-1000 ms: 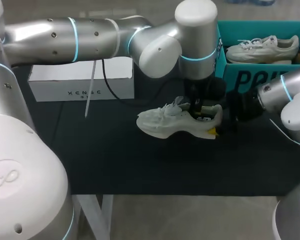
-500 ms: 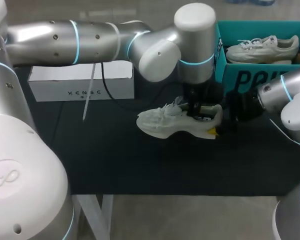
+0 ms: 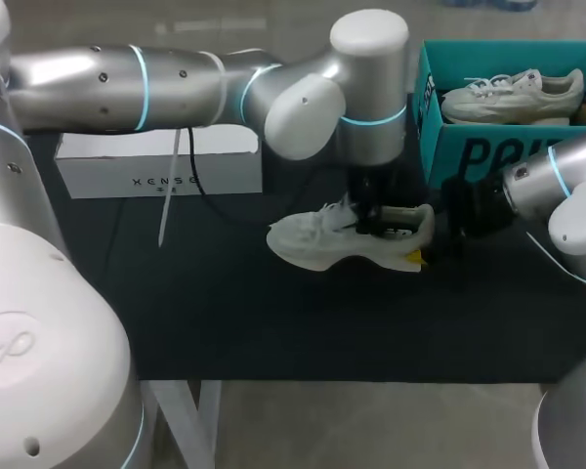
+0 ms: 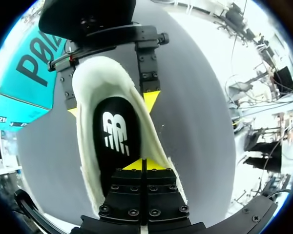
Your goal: Take the shoe out of the shoebox, open the shoe tongue, remove and reinsert the insole, then place the shoe into the shoebox
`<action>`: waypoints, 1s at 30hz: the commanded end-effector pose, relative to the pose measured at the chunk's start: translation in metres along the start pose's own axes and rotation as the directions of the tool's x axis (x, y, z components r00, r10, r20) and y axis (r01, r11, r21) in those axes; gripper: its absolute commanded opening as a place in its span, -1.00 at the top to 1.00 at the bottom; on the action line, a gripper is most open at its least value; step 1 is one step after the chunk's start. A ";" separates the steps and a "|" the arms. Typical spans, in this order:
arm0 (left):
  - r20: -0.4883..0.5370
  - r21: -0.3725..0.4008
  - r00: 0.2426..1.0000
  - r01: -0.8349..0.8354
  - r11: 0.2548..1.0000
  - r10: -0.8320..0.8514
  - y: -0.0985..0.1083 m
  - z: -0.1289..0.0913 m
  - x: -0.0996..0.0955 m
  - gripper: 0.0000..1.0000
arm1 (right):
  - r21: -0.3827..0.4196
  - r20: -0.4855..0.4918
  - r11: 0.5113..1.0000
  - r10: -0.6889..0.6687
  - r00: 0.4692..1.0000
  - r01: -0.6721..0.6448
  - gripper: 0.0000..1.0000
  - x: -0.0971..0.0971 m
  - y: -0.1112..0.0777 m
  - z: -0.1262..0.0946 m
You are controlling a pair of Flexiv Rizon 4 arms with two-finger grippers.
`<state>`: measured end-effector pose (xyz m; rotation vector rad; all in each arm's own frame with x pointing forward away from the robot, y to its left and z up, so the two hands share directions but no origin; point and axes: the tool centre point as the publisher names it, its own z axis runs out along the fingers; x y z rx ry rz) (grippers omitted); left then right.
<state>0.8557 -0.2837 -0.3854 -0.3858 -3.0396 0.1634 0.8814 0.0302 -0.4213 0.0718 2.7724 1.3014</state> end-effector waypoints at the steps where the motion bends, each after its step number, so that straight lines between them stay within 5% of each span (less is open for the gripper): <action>1: -0.019 0.006 1.000 0.017 1.000 -0.017 0.004 0.009 0.004 1.00 | 0.001 0.002 1.000 0.000 1.000 0.000 1.00 0.000 -0.001 0.000; 8: -0.059 0.024 0.998 0.040 0.999 -0.038 0.005 0.027 0.007 1.00 | 0.001 0.002 1.000 0.000 1.000 0.000 1.00 0.000 -0.001 0.000; 12: -0.066 0.010 0.997 0.038 0.999 -0.037 0.006 0.032 0.006 0.53 | 0.001 0.002 1.000 0.000 1.000 0.000 1.00 0.000 -0.001 0.000; 30: 0.180 -0.078 0.984 0.024 0.997 -0.009 0.016 0.025 0.002 -0.18 | 0.001 0.002 1.000 0.000 1.000 0.000 1.00 0.000 -0.001 0.000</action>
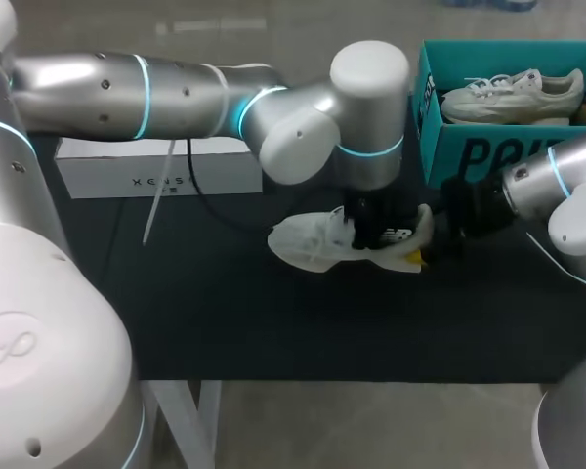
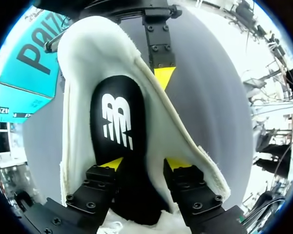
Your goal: Take the shoe out of the shoebox, open the shoe tongue, remove and reinsert the insole, then place the shoe into the shoebox
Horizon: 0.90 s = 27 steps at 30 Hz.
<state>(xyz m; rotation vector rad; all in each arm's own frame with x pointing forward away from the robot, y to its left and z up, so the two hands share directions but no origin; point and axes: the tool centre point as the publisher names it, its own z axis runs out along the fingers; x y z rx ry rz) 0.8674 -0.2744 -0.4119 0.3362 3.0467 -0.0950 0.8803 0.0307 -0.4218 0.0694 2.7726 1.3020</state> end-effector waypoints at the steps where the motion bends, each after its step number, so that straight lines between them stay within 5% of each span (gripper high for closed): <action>1: 0.042 -0.019 0.999 -0.013 1.000 0.014 0.001 -0.001 0.012 -0.26 | 0.002 0.003 1.000 0.001 1.000 -0.001 1.00 -0.001 -0.001 0.000; 4: 0.052 -0.035 0.999 -0.013 0.999 0.015 0.005 0.004 0.012 -0.28 | 0.002 0.003 1.000 0.001 1.000 -0.001 1.00 -0.001 -0.001 0.000; 12: 0.042 -0.047 0.999 0.021 0.999 -0.019 0.017 0.022 -0.003 0.25 | 0.002 0.003 1.000 0.001 1.000 -0.001 1.00 -0.001 -0.001 0.000; 17: 0.027 -0.048 0.999 0.031 0.998 -0.030 0.020 0.030 -0.006 1.00 | 0.002 0.003 1.000 0.001 1.000 -0.001 1.00 -0.001 -0.001 0.000; 20: 0.019 -0.051 0.999 0.040 0.998 -0.039 0.020 0.030 -0.005 1.00 | 0.002 0.003 1.000 0.001 1.000 -0.001 1.00 -0.001 -0.001 0.000; 27: 0.050 -0.047 0.991 0.125 0.991 -0.123 0.029 -0.007 0.002 1.00 | 0.002 0.003 1.000 0.001 1.000 -0.001 1.00 -0.001 -0.001 0.000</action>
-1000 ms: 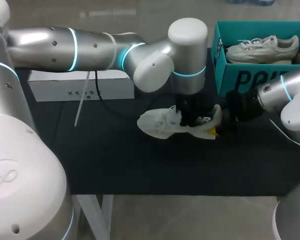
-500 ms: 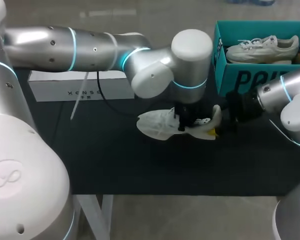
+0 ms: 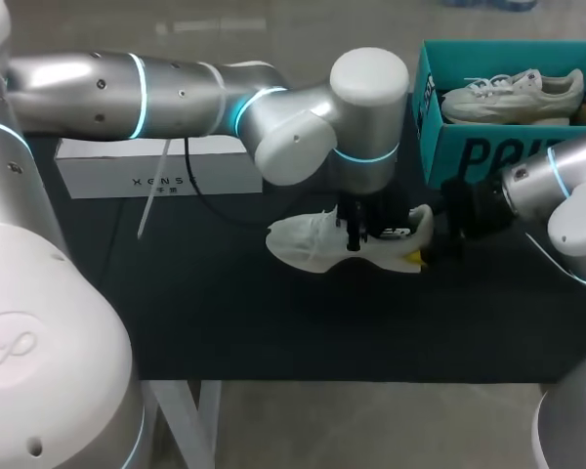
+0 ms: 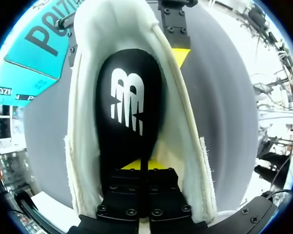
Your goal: Take the shoe out of the shoebox, open the shoe tongue, remove and reinsert the insole, then place the shoe into the shoebox
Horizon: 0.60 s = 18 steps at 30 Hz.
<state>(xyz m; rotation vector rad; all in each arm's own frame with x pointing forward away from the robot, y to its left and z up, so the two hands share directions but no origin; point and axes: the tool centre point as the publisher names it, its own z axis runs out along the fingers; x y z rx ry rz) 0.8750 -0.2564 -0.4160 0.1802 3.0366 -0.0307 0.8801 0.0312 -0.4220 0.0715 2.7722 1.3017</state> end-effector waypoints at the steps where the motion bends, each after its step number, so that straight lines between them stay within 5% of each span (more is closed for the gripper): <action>1: 0.022 -0.003 0.999 0.043 0.999 -0.043 0.014 -0.016 0.004 1.00 | 0.002 0.002 1.000 0.000 1.000 0.000 1.00 -0.002 -0.001 -0.001; 18: 0.075 0.203 0.980 0.164 0.965 -0.183 0.032 -0.055 0.010 1.00 | 0.002 0.002 1.000 0.000 1.000 0.000 1.00 -0.002 -0.001 -0.001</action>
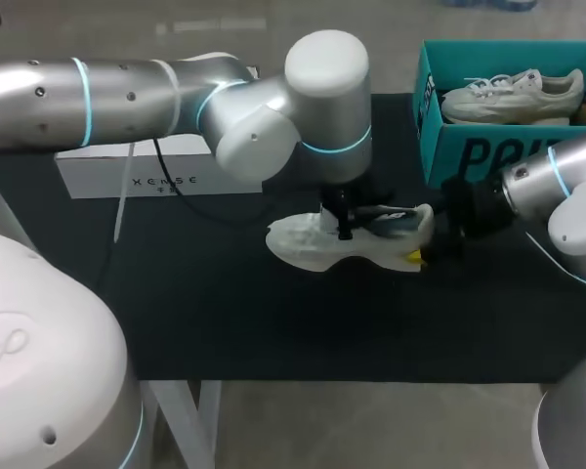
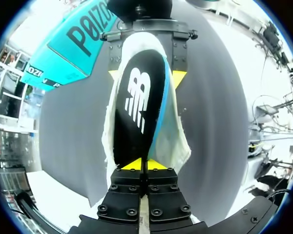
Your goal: Take the shoe out of the shoebox, open the shoe tongue, remove and reinsert the insole, then place the shoe into the shoebox
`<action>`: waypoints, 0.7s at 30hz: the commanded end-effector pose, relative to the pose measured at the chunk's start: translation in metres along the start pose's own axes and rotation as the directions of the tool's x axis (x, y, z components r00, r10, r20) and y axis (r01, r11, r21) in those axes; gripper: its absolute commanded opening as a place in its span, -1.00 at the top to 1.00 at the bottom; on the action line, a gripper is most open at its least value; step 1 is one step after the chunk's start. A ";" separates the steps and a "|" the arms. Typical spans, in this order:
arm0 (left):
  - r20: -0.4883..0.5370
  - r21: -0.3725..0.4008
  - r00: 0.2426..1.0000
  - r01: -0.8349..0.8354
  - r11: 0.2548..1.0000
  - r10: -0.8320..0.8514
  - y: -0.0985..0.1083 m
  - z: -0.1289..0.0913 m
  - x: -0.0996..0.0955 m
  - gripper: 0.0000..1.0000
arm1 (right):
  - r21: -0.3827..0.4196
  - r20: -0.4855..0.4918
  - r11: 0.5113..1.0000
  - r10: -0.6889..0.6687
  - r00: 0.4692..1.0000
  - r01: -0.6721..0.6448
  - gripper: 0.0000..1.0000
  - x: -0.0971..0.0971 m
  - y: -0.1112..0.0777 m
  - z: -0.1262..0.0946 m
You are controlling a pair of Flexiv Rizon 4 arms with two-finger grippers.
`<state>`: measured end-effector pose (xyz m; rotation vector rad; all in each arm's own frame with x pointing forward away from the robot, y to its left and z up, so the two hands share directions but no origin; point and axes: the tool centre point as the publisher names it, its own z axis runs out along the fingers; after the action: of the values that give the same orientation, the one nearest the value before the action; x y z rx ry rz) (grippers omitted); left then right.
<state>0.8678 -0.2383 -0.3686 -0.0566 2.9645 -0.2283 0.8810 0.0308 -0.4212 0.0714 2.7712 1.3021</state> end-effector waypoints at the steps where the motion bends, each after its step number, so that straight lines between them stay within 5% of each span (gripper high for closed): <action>1: 0.012 0.091 1.000 0.023 0.996 -0.024 0.017 -0.010 0.002 1.00 | 0.002 0.001 1.000 0.000 1.000 0.000 1.00 -0.001 -0.001 0.000; 21: 0.020 0.500 0.999 -0.046 0.865 0.041 -0.028 -0.057 -0.019 1.00 | 0.002 0.001 1.000 0.000 1.000 0.000 1.00 -0.001 -0.001 0.000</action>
<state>0.8768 -0.2592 -0.3087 0.0489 2.8314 -0.8267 0.8821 0.0291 -0.4208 0.0738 2.7705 1.3026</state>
